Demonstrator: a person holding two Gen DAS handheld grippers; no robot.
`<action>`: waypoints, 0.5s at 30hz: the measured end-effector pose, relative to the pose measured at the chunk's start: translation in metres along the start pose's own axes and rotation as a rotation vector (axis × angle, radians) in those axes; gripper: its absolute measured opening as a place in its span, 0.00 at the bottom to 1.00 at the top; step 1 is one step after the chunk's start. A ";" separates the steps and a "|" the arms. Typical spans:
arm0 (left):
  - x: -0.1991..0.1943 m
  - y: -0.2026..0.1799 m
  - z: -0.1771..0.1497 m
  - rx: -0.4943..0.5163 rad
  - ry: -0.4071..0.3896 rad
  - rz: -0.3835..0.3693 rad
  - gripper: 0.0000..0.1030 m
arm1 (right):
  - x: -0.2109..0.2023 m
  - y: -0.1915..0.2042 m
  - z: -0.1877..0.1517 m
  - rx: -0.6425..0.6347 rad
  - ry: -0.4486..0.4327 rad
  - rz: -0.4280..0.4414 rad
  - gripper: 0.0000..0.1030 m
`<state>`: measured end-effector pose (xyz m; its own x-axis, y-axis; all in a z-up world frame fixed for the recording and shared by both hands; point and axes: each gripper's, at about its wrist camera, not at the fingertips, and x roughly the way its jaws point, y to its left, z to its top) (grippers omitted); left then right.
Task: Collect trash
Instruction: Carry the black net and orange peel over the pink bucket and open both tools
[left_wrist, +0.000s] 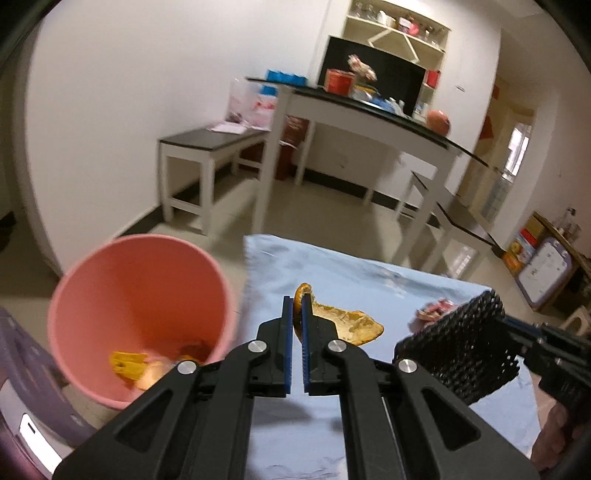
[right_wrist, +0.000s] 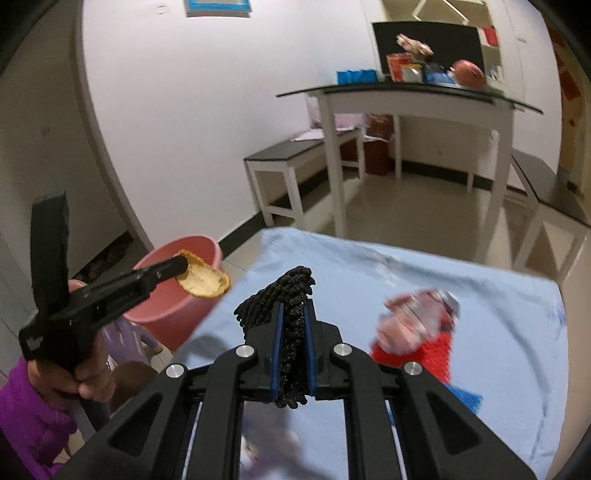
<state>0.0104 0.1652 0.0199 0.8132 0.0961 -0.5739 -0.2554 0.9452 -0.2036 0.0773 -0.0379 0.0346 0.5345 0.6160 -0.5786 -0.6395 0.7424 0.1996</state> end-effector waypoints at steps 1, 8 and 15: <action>-0.005 0.005 0.001 -0.008 -0.009 0.016 0.03 | 0.004 0.009 0.006 -0.010 -0.005 0.011 0.09; -0.030 0.056 0.010 -0.101 -0.064 0.120 0.03 | 0.031 0.063 0.036 -0.070 -0.026 0.056 0.09; -0.037 0.100 0.012 -0.158 -0.097 0.209 0.03 | 0.073 0.113 0.058 -0.116 -0.013 0.071 0.10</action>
<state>-0.0394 0.2599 0.0302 0.7790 0.3203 -0.5391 -0.4950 0.8419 -0.2150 0.0763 0.1064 0.0607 0.4924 0.6698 -0.5558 -0.7353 0.6618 0.1462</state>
